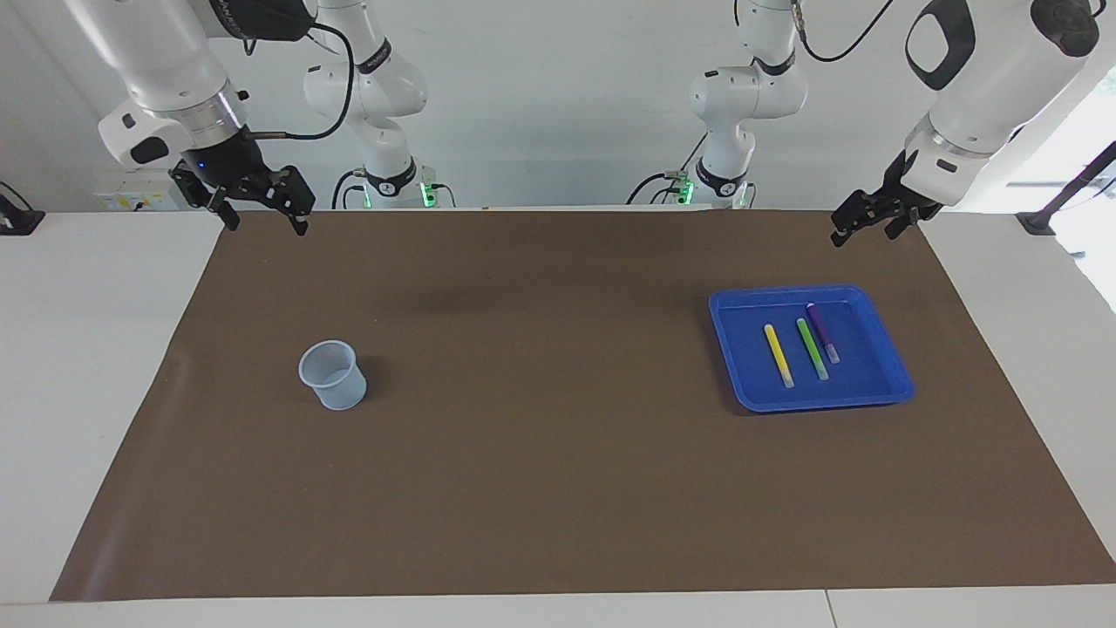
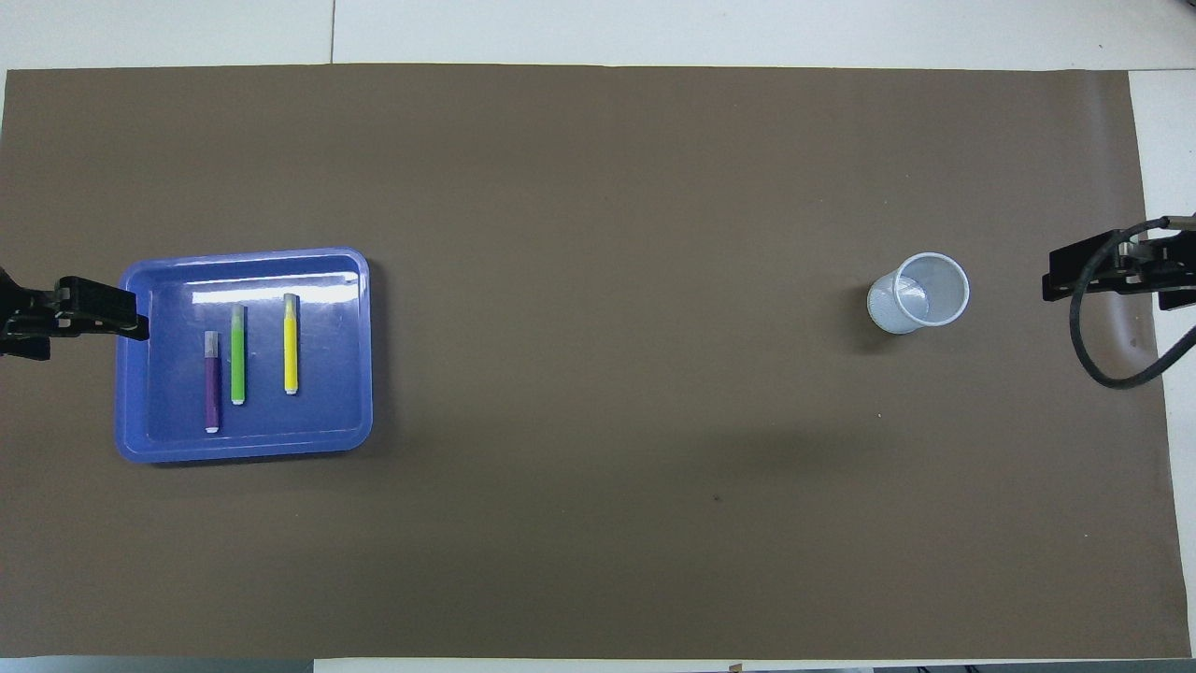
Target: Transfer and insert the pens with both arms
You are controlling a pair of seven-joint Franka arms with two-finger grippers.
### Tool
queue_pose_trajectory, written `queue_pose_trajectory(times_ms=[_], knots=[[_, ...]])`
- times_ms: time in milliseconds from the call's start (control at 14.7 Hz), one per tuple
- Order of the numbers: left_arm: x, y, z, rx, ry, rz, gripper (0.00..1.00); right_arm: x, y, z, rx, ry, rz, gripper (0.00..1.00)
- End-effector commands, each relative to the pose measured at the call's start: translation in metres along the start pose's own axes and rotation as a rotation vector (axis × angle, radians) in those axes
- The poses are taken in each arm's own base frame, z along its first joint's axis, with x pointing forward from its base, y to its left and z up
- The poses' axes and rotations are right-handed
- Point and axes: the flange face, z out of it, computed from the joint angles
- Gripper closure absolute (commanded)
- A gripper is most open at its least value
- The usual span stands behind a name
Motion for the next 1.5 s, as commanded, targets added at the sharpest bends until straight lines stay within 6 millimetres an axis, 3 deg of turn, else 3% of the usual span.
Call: queue_pose_trajectory(times_ms=[0,136,409,613,885,1430], knots=[[-0.016,-0.048,0.054,0.009,0.027,0.07,0.0,-0.005,0.004,0.0,0.023,0.004,-0.006,0.0],[0.002,-0.073,0.098,0.008,0.011,0.106,0.0,-0.005,0.004,0.0,0.023,0.006,-0.006,0.0],[0.03,-0.079,0.177,0.013,0.013,0.172,0.0,-0.006,0.004,0.0,0.023,0.006,-0.006,0.0],[0.041,-0.083,0.214,0.019,0.026,0.225,0.14,-0.005,0.004,0.0,0.023,0.004,-0.006,0.0],[0.046,-0.081,0.234,0.02,0.01,0.238,0.31,-0.006,0.004,0.0,0.023,0.006,-0.006,0.0],[0.047,-0.079,0.244,0.02,0.005,0.233,0.34,-0.005,0.004,0.0,0.023,0.006,-0.006,0.0]])
